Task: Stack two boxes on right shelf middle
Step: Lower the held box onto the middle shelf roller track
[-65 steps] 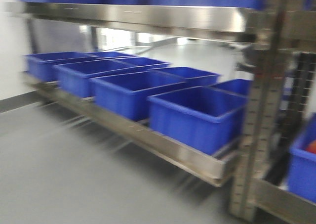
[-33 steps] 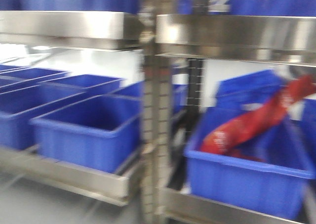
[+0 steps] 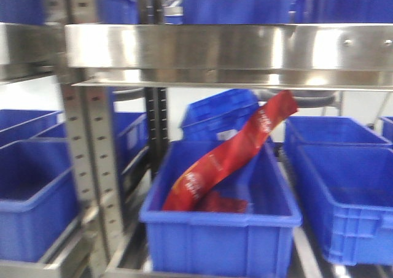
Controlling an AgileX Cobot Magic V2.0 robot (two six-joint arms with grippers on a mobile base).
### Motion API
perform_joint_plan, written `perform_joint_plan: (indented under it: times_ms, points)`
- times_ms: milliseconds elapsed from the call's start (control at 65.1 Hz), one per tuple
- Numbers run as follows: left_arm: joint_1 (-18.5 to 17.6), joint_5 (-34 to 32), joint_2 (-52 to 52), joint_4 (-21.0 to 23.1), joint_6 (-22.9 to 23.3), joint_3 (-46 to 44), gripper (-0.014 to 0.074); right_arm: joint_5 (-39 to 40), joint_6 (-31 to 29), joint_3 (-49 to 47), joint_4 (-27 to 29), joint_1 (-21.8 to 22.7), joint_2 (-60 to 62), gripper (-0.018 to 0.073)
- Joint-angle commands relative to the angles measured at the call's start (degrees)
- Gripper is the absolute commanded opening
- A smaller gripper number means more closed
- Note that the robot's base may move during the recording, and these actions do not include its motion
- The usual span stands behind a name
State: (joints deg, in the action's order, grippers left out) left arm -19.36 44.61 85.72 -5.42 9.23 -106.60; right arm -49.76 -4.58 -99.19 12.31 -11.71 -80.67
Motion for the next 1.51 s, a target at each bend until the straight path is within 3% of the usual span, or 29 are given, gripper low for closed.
perform_joint_plan:
  times_ms: [0, 1491]
  points:
    - [0.14, -4.0, -0.77, -0.46, 0.0, -0.41, -0.0111, 2.3, -0.36, -0.68, -0.54, 0.25, 0.66, -0.0151]
    - [0.14, -4.0, -0.77, -0.46, 0.0, -0.41, -0.0111, 2.38, -0.36, -0.68, -0.54, 0.25, 0.66, -0.0151]
